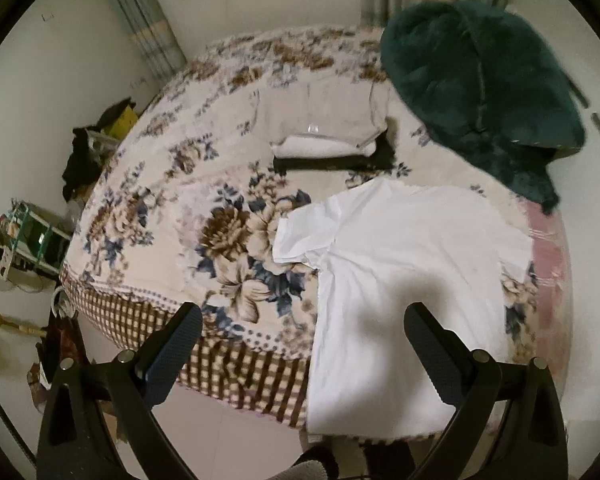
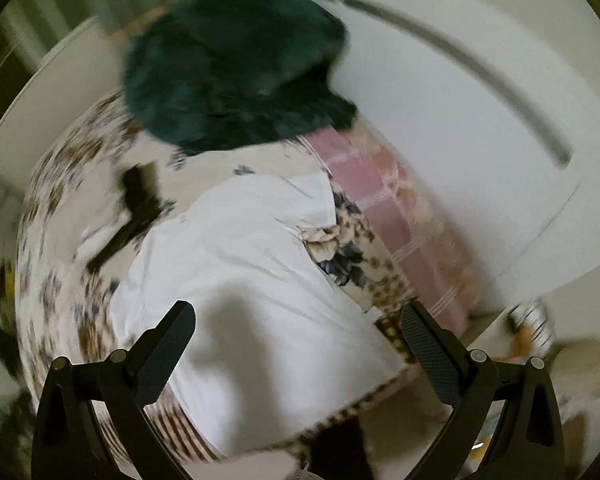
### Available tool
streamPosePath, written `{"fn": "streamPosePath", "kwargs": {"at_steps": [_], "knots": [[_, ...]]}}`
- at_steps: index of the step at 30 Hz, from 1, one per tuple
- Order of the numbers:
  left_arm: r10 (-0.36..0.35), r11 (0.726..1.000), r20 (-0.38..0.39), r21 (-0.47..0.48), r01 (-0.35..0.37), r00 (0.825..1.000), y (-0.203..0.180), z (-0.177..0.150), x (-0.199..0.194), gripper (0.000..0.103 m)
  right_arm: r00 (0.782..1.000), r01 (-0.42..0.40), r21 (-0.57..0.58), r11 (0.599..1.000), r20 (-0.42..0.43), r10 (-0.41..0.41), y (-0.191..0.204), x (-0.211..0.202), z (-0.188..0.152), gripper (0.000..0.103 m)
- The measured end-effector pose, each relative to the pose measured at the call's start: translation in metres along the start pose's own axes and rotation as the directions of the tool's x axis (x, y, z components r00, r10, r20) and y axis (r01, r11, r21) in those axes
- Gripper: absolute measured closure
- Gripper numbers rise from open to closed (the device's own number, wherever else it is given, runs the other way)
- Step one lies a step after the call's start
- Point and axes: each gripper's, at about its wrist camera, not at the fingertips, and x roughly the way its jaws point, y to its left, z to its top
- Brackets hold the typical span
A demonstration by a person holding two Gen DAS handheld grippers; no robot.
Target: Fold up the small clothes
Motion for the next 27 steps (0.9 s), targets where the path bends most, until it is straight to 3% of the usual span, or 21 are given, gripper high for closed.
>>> {"fn": "streamPosePath", "kwargs": {"at_steps": [4,7,10,17,20,22,24,25,27], "knots": [[0.061,0.998,-0.101,-0.029,-0.064,0.993,-0.028,0.014,0.079,0.000,0.987,-0.065,0.267,0.962,-0.127,0.102,-0.052,0.135,0.038,0.007],[0.074,0.993,-0.190,-0.072,-0.089,0.979,-0.043,0.017,0.134,0.000,0.963,-0.094,0.436,0.895,-0.186,0.192,-0.090,0.245,0.057,0.019],[0.081,0.989,-0.274,-0.099,-0.112,0.958,-0.059,0.016,0.195,0.000,0.944,-0.100,0.553,0.827,-0.209,0.254,-0.111,0.331,0.059,0.020],[0.094,0.986,-0.377,-0.095,-0.140,0.921,-0.089,0.001,0.308,0.000,0.927,-0.088,0.632,0.770,-0.231,0.295,-0.121,0.472,0.062,0.020],[0.071,0.987,-0.399,-0.107,-0.123,0.914,-0.095,-0.003,0.336,0.000,0.931,-0.124,0.691,0.712,-0.167,0.324,-0.120,0.500,0.063,0.020],[0.060,0.988,-0.399,-0.110,-0.112,0.915,-0.101,-0.004,0.347,0.000,0.947,-0.164,0.714,0.681,-0.081,0.312,-0.118,0.504,0.065,0.033],[0.045,0.987,-0.391,-0.128,-0.102,0.919,-0.101,-0.004,0.353,0.000,0.958,-0.163,0.706,0.689,-0.054,0.282,-0.111,0.504,0.069,0.080],[0.037,0.985,-0.390,-0.140,-0.099,0.920,-0.101,-0.003,0.357,0.000,0.966,-0.147,0.691,0.708,-0.054,0.254,-0.105,0.504,0.072,0.088],[0.021,0.982,-0.391,-0.165,-0.093,0.920,-0.099,-0.003,0.360,0.000,0.980,-0.129,0.640,0.758,-0.036,0.197,-0.090,0.498,0.081,0.094]]}}
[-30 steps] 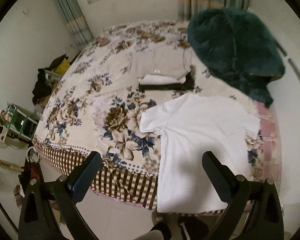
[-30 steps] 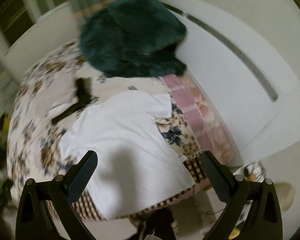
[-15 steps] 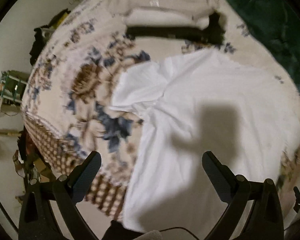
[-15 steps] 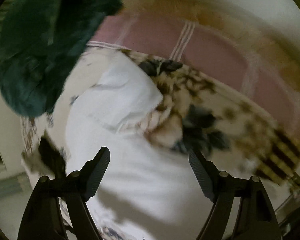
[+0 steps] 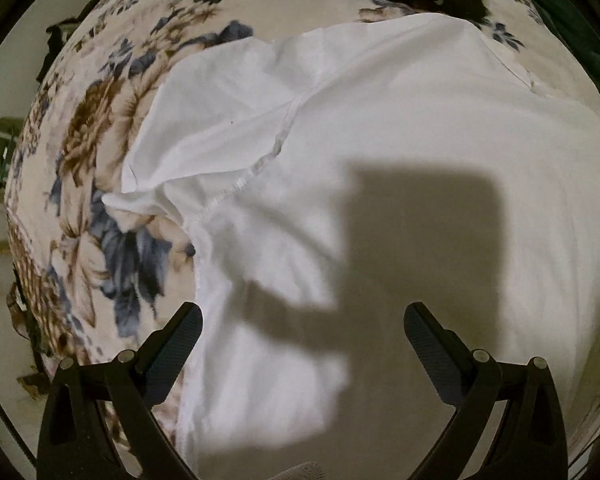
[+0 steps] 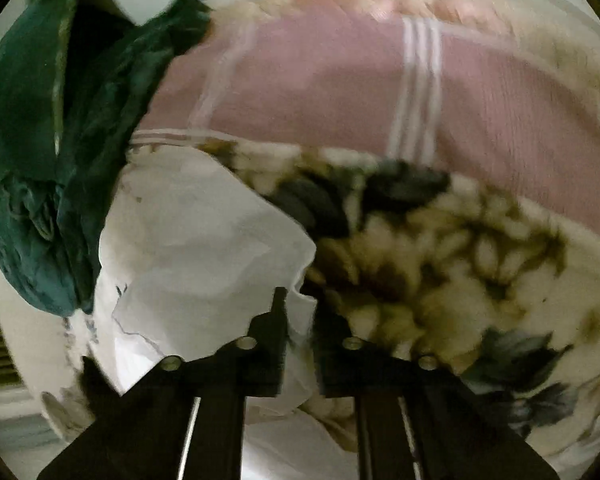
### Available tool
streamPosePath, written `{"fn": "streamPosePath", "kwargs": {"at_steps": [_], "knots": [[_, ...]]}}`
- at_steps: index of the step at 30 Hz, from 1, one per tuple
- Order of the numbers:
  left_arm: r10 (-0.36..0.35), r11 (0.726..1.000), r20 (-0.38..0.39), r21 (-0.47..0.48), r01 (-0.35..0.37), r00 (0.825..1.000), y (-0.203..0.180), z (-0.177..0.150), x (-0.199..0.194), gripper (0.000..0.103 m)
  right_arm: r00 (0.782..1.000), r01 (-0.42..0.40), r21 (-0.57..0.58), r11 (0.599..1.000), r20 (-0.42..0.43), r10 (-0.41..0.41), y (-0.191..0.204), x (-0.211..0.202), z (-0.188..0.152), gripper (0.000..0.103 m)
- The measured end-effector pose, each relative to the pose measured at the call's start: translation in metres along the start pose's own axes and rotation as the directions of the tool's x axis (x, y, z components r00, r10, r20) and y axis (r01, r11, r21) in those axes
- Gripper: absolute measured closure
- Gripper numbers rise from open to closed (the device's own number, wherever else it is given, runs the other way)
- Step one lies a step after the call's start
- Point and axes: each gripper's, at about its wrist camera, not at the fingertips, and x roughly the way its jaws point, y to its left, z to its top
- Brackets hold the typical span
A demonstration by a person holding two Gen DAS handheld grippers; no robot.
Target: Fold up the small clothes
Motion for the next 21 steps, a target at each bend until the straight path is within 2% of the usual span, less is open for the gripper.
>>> {"fn": "streamPosePath", "kwargs": {"at_steps": [3,4,6,7,8,11,14,15,16,19,21], "knots": [[-0.017,0.999,0.001,-0.028,0.017,1.000,0.007,0.002,0.002,0.000,0.996,0.057,-0.187,0.981,0.080,-0.043,0.050,-0.016,-0.013,0.095],[-0.018,0.999,0.007,-0.034,0.018,1.000,0.011,0.003,0.001,0.000,0.992,0.085,-0.277,0.957,0.111,-0.056,0.070,-0.020,-0.022,0.095],[-0.006,0.999,0.021,-0.039,0.007,1.000,0.020,0.004,-0.001,0.000,0.983,0.139,-0.461,0.876,0.170,-0.066,0.115,-0.025,-0.050,0.096],[0.001,0.999,0.027,-0.042,0.000,1.000,0.025,0.004,-0.002,0.000,0.978,0.179,-0.583,0.793,0.196,-0.077,0.144,-0.022,-0.075,0.096],[0.007,0.999,0.034,-0.047,-0.005,0.999,0.031,0.004,-0.003,0.000,0.975,0.193,-0.650,0.735,0.209,-0.071,0.160,-0.021,-0.095,0.096],[0.029,0.998,0.053,-0.056,-0.026,0.998,0.050,0.005,-0.006,0.000,0.963,0.262,-0.847,0.462,0.260,-0.069,0.204,-0.001,-0.177,0.096],[0.060,0.996,0.069,-0.065,-0.055,0.996,0.072,0.004,-0.006,0.000,0.954,0.300,-0.934,0.194,0.291,-0.075,0.204,0.021,-0.256,0.096],[0.066,0.996,0.072,-0.070,-0.061,0.995,0.081,0.002,-0.003,0.000,0.953,0.299,-0.946,0.126,0.291,-0.082,0.199,0.028,-0.277,0.096],[0.071,0.995,0.071,-0.077,-0.066,0.995,0.089,0.002,-0.001,0.000,0.949,0.301,-0.953,0.040,0.296,-0.106,0.195,0.041,-0.301,0.096],[0.080,0.992,0.060,-0.103,-0.073,0.995,0.108,-0.002,0.004,0.000,0.942,0.252,-0.963,-0.097,0.267,-0.202,0.174,0.061,-0.333,0.093],[0.080,0.990,0.053,-0.123,-0.073,0.995,0.117,-0.007,0.004,0.000,0.945,0.204,-0.972,-0.116,0.226,-0.237,0.159,0.059,-0.344,0.086]]}}
